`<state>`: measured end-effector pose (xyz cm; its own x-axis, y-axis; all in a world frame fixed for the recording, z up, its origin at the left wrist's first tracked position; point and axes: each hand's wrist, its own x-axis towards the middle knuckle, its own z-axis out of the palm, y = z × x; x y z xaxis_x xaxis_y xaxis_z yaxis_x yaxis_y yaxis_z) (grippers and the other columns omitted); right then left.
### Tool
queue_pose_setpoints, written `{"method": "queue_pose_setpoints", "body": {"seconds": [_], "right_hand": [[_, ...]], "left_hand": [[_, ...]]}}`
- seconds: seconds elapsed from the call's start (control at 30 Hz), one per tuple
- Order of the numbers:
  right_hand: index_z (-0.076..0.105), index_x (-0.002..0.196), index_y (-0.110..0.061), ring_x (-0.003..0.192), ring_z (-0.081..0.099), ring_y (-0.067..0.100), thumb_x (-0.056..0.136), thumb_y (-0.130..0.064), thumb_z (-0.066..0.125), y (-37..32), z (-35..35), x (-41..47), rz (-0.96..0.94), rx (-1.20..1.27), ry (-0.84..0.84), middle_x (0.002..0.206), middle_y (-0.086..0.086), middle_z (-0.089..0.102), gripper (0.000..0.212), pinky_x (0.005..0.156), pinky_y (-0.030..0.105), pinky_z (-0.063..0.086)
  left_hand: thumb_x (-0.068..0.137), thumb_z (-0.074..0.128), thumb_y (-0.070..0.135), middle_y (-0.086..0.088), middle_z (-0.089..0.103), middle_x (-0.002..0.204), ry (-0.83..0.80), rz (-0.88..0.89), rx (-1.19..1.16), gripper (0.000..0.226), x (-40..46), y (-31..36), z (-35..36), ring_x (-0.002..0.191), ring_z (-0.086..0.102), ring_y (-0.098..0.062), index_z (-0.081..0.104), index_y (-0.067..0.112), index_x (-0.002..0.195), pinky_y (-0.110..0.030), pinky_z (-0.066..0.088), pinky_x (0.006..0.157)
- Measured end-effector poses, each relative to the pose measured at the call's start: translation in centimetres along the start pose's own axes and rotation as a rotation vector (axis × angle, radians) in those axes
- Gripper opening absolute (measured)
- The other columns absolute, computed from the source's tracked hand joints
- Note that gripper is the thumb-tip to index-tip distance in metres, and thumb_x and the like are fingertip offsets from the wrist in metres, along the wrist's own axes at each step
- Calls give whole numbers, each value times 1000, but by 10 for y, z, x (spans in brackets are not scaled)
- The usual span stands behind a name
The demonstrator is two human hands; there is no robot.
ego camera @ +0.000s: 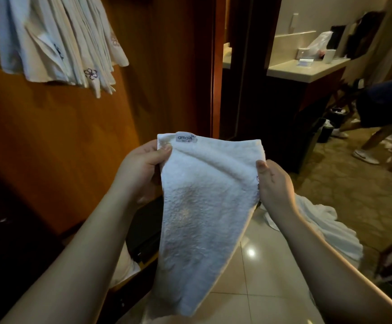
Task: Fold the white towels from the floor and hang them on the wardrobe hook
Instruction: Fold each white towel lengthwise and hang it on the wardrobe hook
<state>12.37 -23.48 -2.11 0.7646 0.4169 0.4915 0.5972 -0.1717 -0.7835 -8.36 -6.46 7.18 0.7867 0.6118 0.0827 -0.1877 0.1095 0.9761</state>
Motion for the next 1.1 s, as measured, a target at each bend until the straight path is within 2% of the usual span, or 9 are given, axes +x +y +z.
{"method": "queue_pose_setpoints", "body": {"seconds": [0.13, 0.27, 0.37, 0.43, 0.57, 0.7, 0.8, 0.97, 1.1], "right_hand": [[53, 71, -8, 62, 50, 19, 96, -69, 36, 2, 6, -4, -22, 67, 43, 69, 11, 54, 68, 54, 37, 38], [52, 71, -15, 54, 47, 8, 90, -74, 44, -3, 3, -6, 41, 156, 54, 60, -4, 50, 63, 49, 24, 35], [72, 89, -37, 72, 68, 0, 71, -76, 67, -8, -4, 2, 214, 421, -261, 80, -15, 73, 43, 60, 13, 50], [75, 110, -25, 98, 74, 20, 58, -61, 91, -2, -11, 8, 435, 802, -520, 109, 5, 77, 65, 75, 30, 60], [69, 125, -7, 119, 66, 35, 57, -47, 97, 8, -14, 4, 596, 842, -728, 128, 21, 68, 84, 90, 42, 58], [69, 126, -9, 119, 67, 28, 76, -52, 80, 7, -6, -1, 583, 796, -621, 123, 13, 72, 67, 91, 36, 58], [74, 110, -29, 102, 74, 23, 87, -54, 64, -8, 8, -12, 449, 568, -396, 108, 5, 78, 35, 96, 46, 55], [66, 96, -50, 65, 67, 2, 96, -60, 45, -26, 47, -64, 359, 319, 5, 79, -12, 72, 24, 56, 19, 51], [65, 96, -43, 70, 68, -1, 98, -60, 41, -34, 64, -97, 419, 290, -3, 84, -20, 71, 30, 58, 20, 50]], "left_hand": [[102, 49, 14, -7, 76, 100, 8, 0, 74, 33, 1, 0, -5, 88, 70, -27, 81, 24, 98, -36, 53, 73], [102, 47, 12, -8, 77, 99, -9, -17, 51, 29, -2, -4, -8, 84, 73, -22, 75, 15, 109, -30, 58, 66], [103, 45, 11, -9, 77, 103, -15, -41, 26, 28, -5, -7, -7, 87, 75, -21, 70, 11, 116, -28, 60, 63], [103, 44, 12, -9, 77, 104, -36, -66, 27, 29, -5, -10, -10, 89, 75, -22, 70, 12, 118, -27, 59, 63], [102, 46, 14, -10, 76, 105, -62, -132, 87, 29, -7, -16, -15, 89, 74, -22, 70, 13, 118, -29, 56, 66], [104, 47, 18, -7, 77, 106, -19, -151, 212, 27, -7, -22, -24, 87, 74, -21, 73, 21, 112, -38, 51, 75], [104, 50, 23, 3, 78, 103, 134, -94, 268, 22, -9, -32, -19, 92, 75, -17, 72, 26, 109, -34, 53, 76], [102, 52, 32, 7, 76, 95, 487, 29, 315, 19, -24, -77, 16, 90, 73, -16, 70, 30, 106, -39, 59, 75], [102, 50, 37, 11, 73, 96, 572, 10, 248, 16, -45, -107, 36, 90, 70, -8, 65, 41, 98, -48, 59, 87]]}}
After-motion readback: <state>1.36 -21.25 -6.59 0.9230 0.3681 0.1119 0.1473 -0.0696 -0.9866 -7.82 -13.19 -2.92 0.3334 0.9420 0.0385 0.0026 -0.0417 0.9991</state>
